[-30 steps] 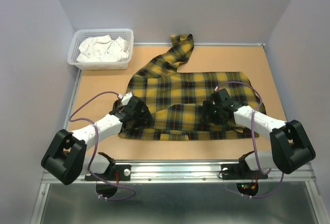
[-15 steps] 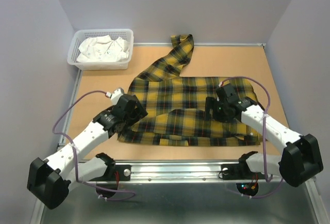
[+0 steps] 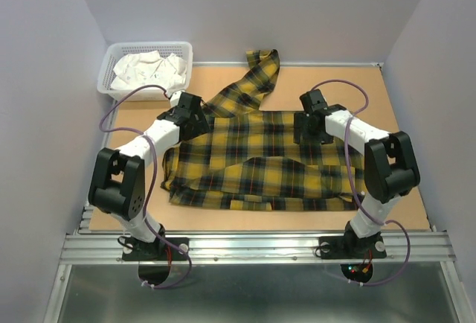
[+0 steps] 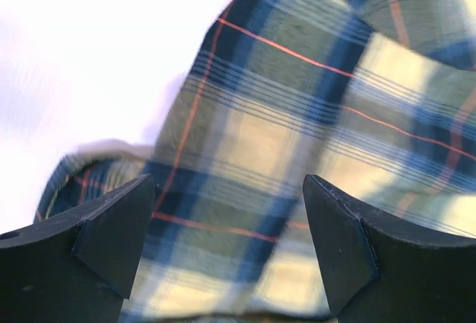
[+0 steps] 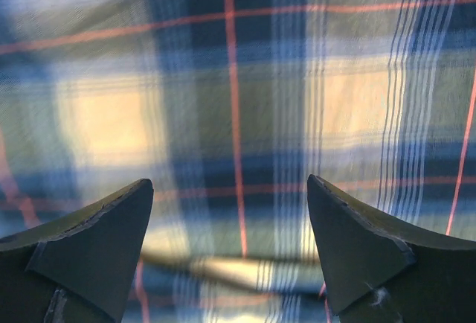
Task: Fold and stack the long sleeve shirts
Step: Fold the shirt
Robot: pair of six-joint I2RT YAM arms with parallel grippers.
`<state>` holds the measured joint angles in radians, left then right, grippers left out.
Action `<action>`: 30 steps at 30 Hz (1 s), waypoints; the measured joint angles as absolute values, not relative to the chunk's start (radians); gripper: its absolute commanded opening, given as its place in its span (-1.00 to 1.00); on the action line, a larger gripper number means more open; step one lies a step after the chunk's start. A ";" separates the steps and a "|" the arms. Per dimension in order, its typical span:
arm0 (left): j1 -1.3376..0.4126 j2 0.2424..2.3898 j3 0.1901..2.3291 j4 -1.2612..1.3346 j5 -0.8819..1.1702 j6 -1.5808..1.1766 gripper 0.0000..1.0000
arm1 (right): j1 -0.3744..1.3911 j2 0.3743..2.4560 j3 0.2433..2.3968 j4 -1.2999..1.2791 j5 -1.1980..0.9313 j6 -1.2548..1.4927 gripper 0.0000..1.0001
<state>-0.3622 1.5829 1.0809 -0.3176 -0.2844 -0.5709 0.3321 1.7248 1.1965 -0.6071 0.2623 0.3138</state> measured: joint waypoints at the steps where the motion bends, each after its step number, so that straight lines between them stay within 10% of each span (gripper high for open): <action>1: -0.354 1.607 1.081 -0.309 -0.279 -0.558 0.85 | 0.323 1.749 1.204 -0.602 0.262 0.311 0.78; 30: -0.249 1.522 0.903 -0.403 -0.097 -0.479 0.84 | 0.267 1.641 1.079 -0.632 0.168 0.397 0.76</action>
